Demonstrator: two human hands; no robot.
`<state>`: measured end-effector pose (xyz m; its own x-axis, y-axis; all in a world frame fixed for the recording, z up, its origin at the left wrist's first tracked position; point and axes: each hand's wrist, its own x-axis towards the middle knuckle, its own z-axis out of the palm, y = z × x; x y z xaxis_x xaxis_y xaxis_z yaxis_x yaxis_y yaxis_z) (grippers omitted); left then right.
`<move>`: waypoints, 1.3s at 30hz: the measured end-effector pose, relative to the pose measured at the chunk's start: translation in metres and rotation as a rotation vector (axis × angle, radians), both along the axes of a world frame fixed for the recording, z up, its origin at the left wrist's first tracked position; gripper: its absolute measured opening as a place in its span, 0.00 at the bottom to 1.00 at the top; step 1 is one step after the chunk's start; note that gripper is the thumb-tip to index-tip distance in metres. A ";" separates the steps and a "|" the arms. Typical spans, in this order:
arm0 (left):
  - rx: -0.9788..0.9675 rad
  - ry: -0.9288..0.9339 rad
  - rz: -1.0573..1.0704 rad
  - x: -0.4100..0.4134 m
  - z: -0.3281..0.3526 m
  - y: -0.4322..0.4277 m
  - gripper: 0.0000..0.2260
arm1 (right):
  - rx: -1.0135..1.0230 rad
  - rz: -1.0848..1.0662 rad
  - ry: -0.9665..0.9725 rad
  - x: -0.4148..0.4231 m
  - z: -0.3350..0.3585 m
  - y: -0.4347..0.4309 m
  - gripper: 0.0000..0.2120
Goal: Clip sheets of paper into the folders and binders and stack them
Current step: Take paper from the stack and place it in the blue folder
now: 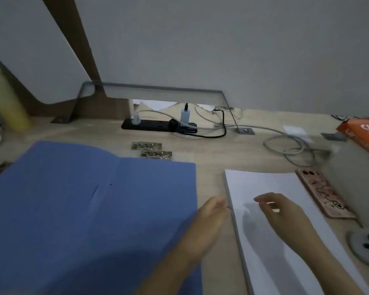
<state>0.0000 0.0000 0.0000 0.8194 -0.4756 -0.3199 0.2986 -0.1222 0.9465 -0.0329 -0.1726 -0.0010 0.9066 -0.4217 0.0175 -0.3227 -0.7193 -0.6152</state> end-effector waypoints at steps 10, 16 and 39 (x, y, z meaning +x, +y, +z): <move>0.047 0.398 0.094 0.014 -0.038 -0.046 0.08 | -0.324 0.051 0.119 -0.004 -0.024 0.003 0.11; 0.127 0.329 -0.003 0.018 -0.039 -0.045 0.11 | -0.234 0.049 0.094 -0.006 -0.022 0.003 0.13; -0.193 -0.069 -0.017 -0.026 -0.057 -0.048 0.21 | -0.152 -0.053 -0.007 -0.014 -0.034 0.017 0.09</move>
<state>-0.0263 -0.0477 -0.0572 0.8276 -0.5367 -0.1644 0.2315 0.0594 0.9710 -0.0473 -0.1551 -0.0346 0.8830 -0.4605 0.0911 -0.3585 -0.7868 -0.5025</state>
